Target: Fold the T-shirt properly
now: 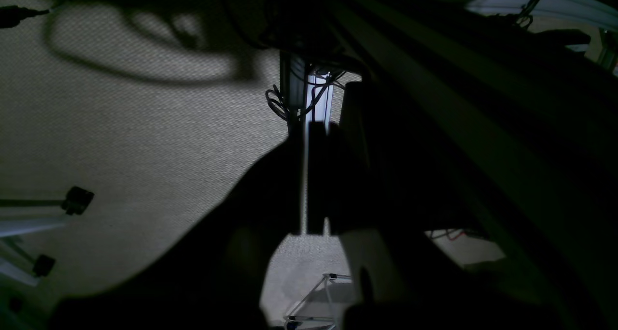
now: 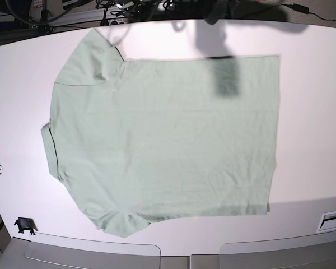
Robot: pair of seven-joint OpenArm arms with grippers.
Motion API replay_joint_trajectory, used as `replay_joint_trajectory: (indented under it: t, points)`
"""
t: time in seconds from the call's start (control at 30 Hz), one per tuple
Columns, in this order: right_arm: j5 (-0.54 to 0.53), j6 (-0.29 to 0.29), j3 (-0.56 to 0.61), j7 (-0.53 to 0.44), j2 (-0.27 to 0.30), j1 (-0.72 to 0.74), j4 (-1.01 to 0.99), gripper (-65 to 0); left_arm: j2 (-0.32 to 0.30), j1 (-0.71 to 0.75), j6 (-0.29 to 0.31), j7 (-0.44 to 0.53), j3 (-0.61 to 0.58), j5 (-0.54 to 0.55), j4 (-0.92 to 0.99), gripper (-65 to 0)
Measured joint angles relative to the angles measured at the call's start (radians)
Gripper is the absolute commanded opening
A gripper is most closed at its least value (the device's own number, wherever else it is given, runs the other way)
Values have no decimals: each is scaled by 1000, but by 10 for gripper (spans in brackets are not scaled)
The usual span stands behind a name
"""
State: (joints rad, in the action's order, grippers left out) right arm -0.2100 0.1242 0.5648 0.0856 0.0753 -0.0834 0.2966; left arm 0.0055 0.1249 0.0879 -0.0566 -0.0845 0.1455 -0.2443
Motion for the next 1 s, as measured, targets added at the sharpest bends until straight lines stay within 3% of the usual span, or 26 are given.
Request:
replay_joint_trajectory:
  t: [0.3,1.0]
  points:
    - [0,0,0,-3,0,0,0,-650,0,66,0,-17,0,0,-114,-650]
    - [0,0,0,-3,0,0,0,-650,0,66,0,-34,0,0,-119,-650]
